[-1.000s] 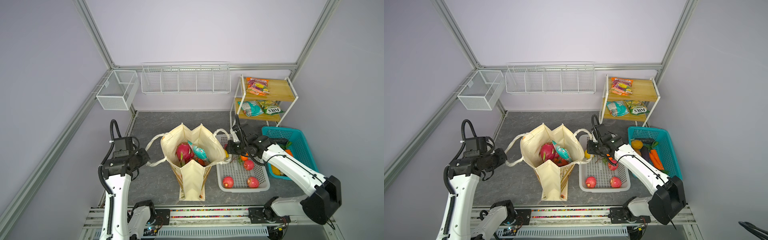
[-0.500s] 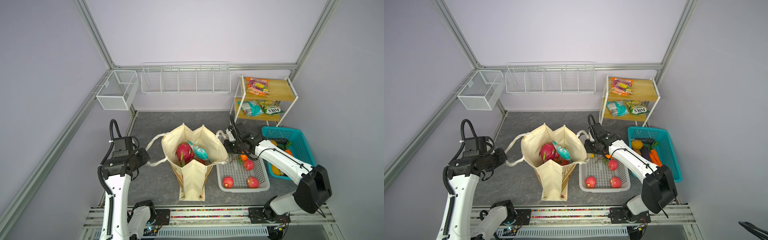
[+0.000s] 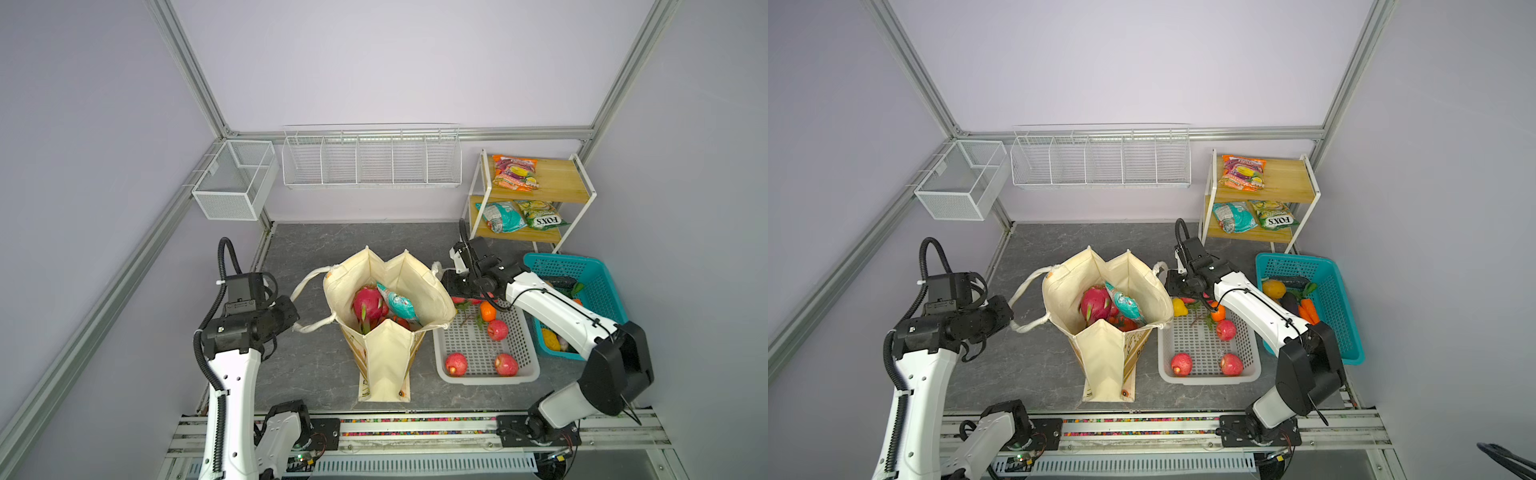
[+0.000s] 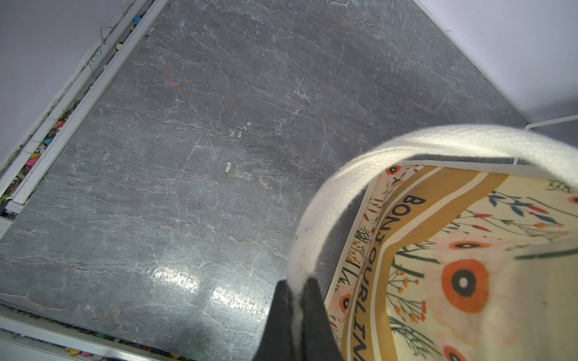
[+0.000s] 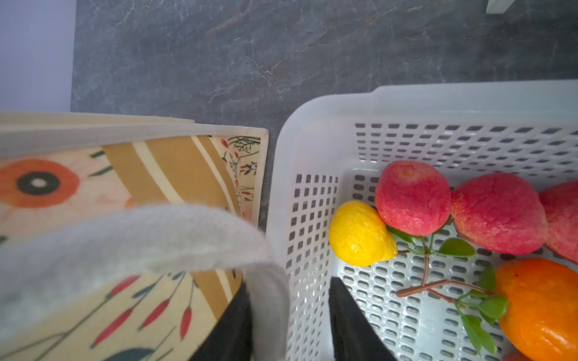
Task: Place the food into the grocery bag and tie it
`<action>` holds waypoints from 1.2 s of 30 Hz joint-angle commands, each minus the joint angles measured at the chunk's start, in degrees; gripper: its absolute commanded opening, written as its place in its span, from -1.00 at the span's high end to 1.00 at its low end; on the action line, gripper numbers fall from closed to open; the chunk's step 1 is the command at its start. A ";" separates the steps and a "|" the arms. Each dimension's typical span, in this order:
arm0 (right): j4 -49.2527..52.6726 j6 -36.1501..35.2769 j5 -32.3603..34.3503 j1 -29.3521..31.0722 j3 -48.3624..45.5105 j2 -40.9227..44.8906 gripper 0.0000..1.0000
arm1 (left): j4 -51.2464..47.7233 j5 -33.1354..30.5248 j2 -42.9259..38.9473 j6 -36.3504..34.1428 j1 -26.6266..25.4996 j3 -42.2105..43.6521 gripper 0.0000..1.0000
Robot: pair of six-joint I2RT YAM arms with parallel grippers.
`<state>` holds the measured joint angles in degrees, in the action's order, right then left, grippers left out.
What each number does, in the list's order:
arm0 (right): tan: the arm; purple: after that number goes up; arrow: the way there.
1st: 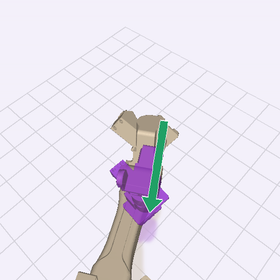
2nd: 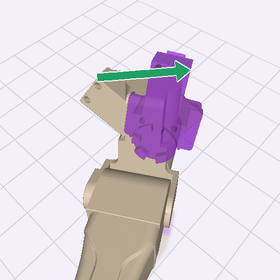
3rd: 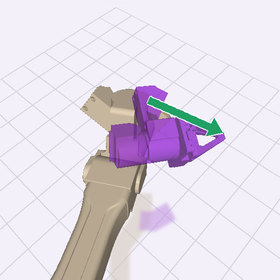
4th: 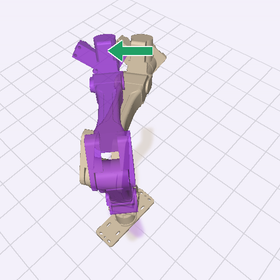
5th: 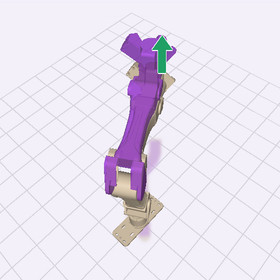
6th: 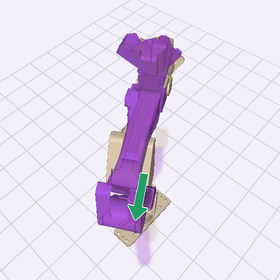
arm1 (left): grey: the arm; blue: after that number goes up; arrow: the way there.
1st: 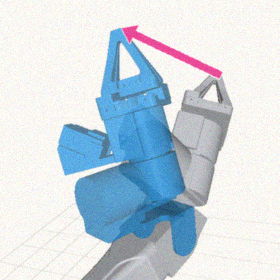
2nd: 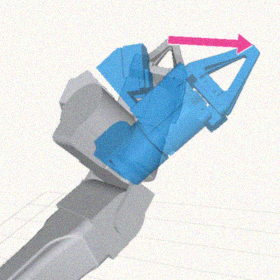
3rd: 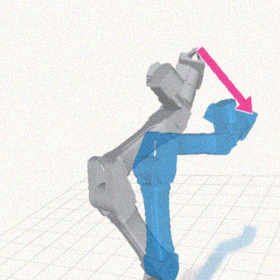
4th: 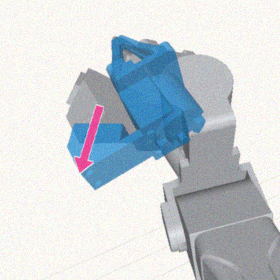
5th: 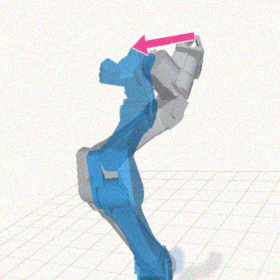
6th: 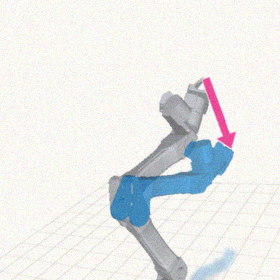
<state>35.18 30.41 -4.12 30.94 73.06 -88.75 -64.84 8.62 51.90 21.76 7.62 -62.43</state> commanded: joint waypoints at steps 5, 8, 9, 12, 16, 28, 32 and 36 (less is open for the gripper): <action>-0.52 -0.89 -1.39 -0.83 0.53 -1.72 0.27 | -0.90 -0.62 -0.31 -1.19 0.45 -1.29 1.00; -1.10 -0.62 -2.50 -0.84 0.17 -2.35 0.27 | -0.83 -0.54 -0.31 -1.28 0.43 -1.20 1.00; -1.28 -0.53 -2.85 -0.86 0.07 -2.54 0.28 | -0.82 -0.54 -0.33 -1.25 0.44 -1.19 1.00; -1.50 -0.44 -2.76 -0.87 -0.02 -2.33 0.42 | -0.90 -0.54 -0.35 -1.28 0.44 -1.20 1.00; -0.71 -0.70 -1.43 -0.92 0.11 -1.06 0.55 | -1.07 -0.49 -0.39 -1.37 0.41 -1.46 1.00; 13.17 -3.34 1.93 -1.12 2.55 10.15 0.76 | -3.60 0.98 0.19 -2.51 0.42 -6.83 1.00; 17.79 -3.76 0.70 -1.20 4.71 14.27 0.77 | -4.57 2.29 -0.25 -2.38 0.44 -8.91 1.00; 22.44 -3.87 -1.28 -1.23 8.41 16.79 0.77 | -6.27 4.09 -0.70 -2.25 0.47 -12.73 1.00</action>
<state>51.57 27.53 -2.92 29.80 78.98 -73.65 -68.55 10.48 52.12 20.29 7.73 -71.44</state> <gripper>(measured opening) 0.117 0.051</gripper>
